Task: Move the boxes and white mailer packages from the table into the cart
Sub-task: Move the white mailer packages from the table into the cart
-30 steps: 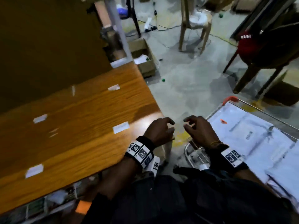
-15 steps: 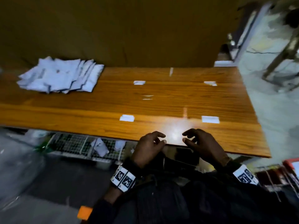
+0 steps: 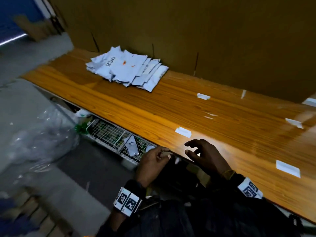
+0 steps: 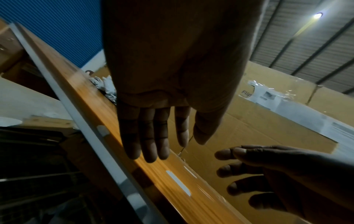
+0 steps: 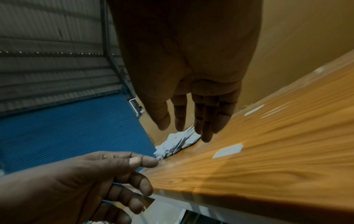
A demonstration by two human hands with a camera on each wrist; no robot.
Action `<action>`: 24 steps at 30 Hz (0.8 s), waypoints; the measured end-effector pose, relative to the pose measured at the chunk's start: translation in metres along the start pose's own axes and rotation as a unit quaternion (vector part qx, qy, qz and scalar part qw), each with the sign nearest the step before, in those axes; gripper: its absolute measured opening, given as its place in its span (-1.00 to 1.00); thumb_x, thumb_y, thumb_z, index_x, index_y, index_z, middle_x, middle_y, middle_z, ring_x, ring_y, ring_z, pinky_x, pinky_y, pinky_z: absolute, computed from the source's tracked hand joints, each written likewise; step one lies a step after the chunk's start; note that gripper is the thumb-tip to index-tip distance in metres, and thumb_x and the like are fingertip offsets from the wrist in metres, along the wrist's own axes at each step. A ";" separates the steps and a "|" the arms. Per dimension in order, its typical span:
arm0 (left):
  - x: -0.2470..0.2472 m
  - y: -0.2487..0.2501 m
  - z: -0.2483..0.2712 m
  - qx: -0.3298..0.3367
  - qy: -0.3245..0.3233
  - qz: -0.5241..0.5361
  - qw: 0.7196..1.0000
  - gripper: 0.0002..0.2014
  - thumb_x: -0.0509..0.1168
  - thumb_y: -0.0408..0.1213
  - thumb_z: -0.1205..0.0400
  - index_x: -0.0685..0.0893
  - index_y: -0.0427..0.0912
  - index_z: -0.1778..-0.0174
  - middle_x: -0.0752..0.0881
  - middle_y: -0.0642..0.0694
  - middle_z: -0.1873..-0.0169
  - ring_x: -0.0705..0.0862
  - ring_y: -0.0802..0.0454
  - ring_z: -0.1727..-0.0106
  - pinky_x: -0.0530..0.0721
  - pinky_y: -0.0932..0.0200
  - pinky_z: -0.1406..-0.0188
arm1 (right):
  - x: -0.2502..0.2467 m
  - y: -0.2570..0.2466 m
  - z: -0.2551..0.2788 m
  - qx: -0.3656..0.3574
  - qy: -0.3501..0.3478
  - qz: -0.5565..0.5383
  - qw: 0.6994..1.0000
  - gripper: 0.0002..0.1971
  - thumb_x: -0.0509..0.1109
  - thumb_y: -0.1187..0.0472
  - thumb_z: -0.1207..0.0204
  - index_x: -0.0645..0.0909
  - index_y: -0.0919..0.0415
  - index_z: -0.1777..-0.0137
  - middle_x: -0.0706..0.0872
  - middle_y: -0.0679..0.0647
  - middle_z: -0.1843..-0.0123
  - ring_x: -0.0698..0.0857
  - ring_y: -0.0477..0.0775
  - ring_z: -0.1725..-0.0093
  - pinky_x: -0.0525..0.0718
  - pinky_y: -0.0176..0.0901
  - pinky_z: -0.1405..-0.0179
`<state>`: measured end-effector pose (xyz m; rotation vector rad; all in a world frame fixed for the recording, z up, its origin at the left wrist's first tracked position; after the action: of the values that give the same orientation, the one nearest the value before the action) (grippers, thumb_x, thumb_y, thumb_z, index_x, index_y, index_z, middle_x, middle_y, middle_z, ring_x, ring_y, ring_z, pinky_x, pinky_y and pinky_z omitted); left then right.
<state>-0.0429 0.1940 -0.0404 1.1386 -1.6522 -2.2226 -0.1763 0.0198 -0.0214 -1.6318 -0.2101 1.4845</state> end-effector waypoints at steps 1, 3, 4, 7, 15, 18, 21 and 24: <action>-0.001 -0.001 -0.002 -0.007 0.002 0.002 1.000 -0.81 0.39 -0.21 -0.62 0.74 0.03 -0.14 0.70 0.20 0.22 0.70 0.26 0.24 0.61 0.34 0.22 | 0.001 -0.002 -0.004 0.001 0.001 -0.003 1.000 -0.71 0.40 -0.03 -0.59 0.64 -0.06 -0.29 0.63 -0.01 -0.13 0.72 -0.13 0.10 0.47 -0.58 0.22; -0.010 -0.008 -0.014 -0.015 0.016 0.005 1.000 -0.81 0.39 -0.22 -0.62 0.74 0.08 -0.13 0.70 0.17 0.24 0.69 0.27 0.29 0.58 0.38 0.28 | 0.006 -0.007 -0.027 -0.012 -0.002 -0.012 1.000 -0.70 0.41 -0.02 -0.58 0.63 -0.08 -0.30 0.63 -0.01 -0.13 0.71 -0.15 0.11 0.46 -0.61 0.23; -0.015 -0.011 -0.022 -0.018 0.021 0.000 1.000 -0.81 0.38 -0.20 -0.62 0.73 0.12 -0.13 0.71 0.15 0.24 0.68 0.26 0.32 0.57 0.36 0.32 | 0.007 -0.009 -0.040 -0.022 -0.005 -0.013 1.000 -0.69 0.41 -0.02 -0.58 0.62 -0.09 -0.31 0.63 0.00 -0.14 0.72 -0.14 0.11 0.46 -0.60 0.23; -0.034 -0.017 -0.050 -0.028 0.043 -0.010 0.999 -0.82 0.37 -0.09 -0.63 0.71 0.22 -0.13 0.75 0.12 0.18 0.72 0.17 0.28 0.68 0.16 0.24 | 0.009 -0.012 -0.086 -0.046 -0.028 -0.013 0.998 -0.65 0.40 -0.05 -0.58 0.59 -0.10 -0.36 0.62 0.03 -0.19 0.72 -0.13 0.09 0.53 -0.38 0.16; -0.074 -0.022 -0.117 -0.058 0.096 -0.042 0.993 -0.74 0.37 -0.06 -0.63 0.68 0.10 -0.24 0.73 0.03 0.09 0.73 0.10 0.14 0.72 0.08 0.08 | 0.016 -0.029 -0.179 -0.097 -0.043 -0.036 0.994 -0.60 0.43 0.00 -0.57 0.57 -0.07 -0.40 0.61 0.02 -0.28 0.69 -0.06 0.07 0.66 -0.09 0.03; -0.082 -0.026 -0.137 -0.065 0.114 -0.047 0.990 -0.71 0.39 -0.05 -0.62 0.68 0.09 -0.27 0.72 0.03 0.10 0.70 0.09 0.18 0.68 0.11 0.12 | 0.019 -0.033 -0.209 -0.116 -0.039 -0.031 0.992 -0.57 0.46 0.06 -0.55 0.57 0.00 -0.42 0.63 0.09 -0.26 0.70 0.01 0.08 0.57 -0.16 0.05; -0.091 -0.032 -0.153 -0.065 0.127 -0.068 0.988 -0.67 0.40 -0.02 -0.61 0.66 0.12 -0.30 0.71 0.03 0.05 0.69 0.10 0.14 0.70 0.10 0.10 | 0.023 -0.040 -0.229 -0.134 -0.033 -0.029 0.990 -0.54 0.47 0.07 -0.54 0.56 0.04 -0.43 0.64 0.14 -0.23 0.68 0.10 0.03 0.61 -0.06 -0.02; -0.103 -0.037 -0.171 -0.061 0.135 -0.097 0.984 -0.61 0.39 -0.03 -0.61 0.62 0.10 -0.38 0.68 0.00 -0.10 0.67 0.10 -0.02 0.67 0.11 -0.05 | 0.027 -0.047 -0.249 -0.142 -0.028 -0.035 0.989 -0.52 0.48 0.08 -0.54 0.54 0.07 -0.45 0.62 0.19 -0.26 0.66 0.19 -0.13 0.66 0.06 -0.08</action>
<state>0.1509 0.1328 -0.0410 1.5438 -1.3308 -2.1253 0.0666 -0.0567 -0.0376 -1.7865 -0.5255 1.5007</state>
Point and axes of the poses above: each hand's wrist, its own z-axis away from the middle knuckle, its own x-axis out of the palm, y = z × x, the point moved 2 cm from there along -z, towards the middle knuckle
